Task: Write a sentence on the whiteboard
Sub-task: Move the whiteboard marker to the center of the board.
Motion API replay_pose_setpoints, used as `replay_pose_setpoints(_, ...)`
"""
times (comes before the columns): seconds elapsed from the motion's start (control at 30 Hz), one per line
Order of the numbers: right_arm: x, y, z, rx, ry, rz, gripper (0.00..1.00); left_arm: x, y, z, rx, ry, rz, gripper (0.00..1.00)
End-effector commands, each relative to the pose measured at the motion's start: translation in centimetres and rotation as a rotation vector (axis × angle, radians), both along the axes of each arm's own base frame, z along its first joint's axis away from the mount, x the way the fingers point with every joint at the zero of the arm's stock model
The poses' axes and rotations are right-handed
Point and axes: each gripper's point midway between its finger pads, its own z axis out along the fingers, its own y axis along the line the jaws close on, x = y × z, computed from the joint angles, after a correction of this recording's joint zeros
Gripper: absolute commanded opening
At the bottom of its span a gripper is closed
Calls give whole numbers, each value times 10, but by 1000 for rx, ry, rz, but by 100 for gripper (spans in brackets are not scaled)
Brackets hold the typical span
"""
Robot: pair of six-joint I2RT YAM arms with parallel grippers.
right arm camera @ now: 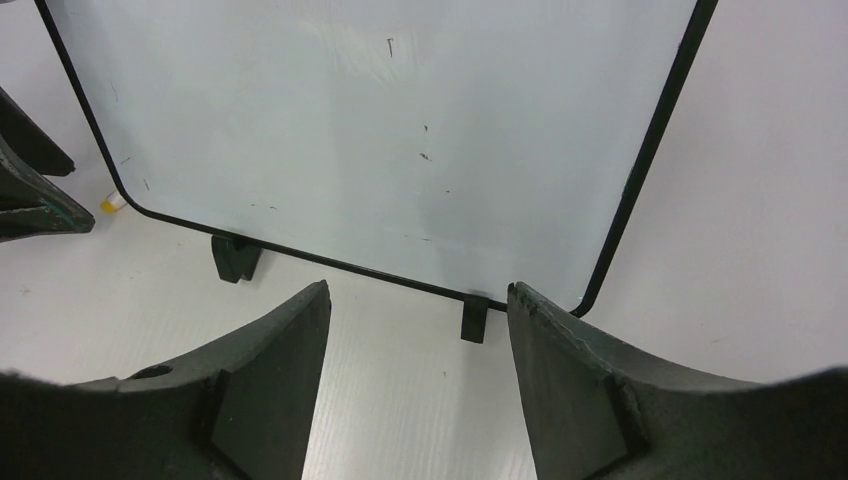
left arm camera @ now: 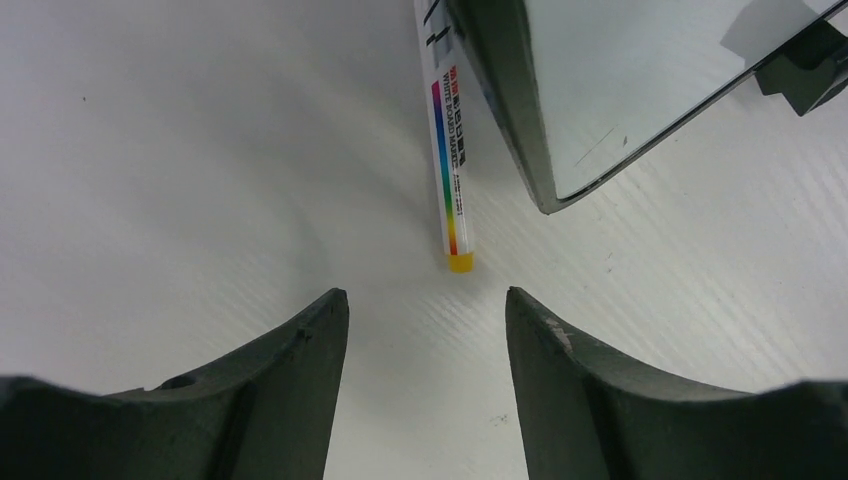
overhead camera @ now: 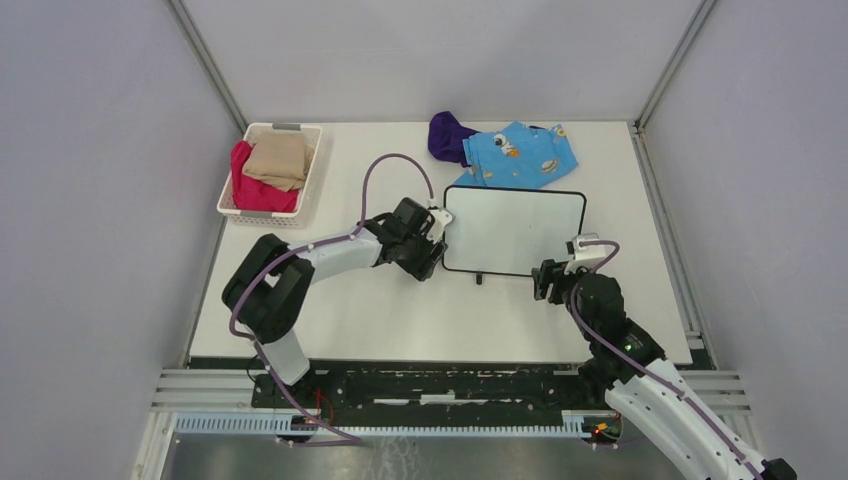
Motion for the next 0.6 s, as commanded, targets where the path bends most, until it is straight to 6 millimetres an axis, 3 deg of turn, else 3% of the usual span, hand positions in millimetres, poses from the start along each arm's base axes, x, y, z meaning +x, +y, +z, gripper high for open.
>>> replay_pose_setpoints(0.0,5,-1,30,26,-84,-10,70,24,-20,17,-54,-106,-86,64)
replay_pose_setpoints(0.57,5,-5,32,25,-95,-30,70,26,-23,-7,-66,-89,-65,48)
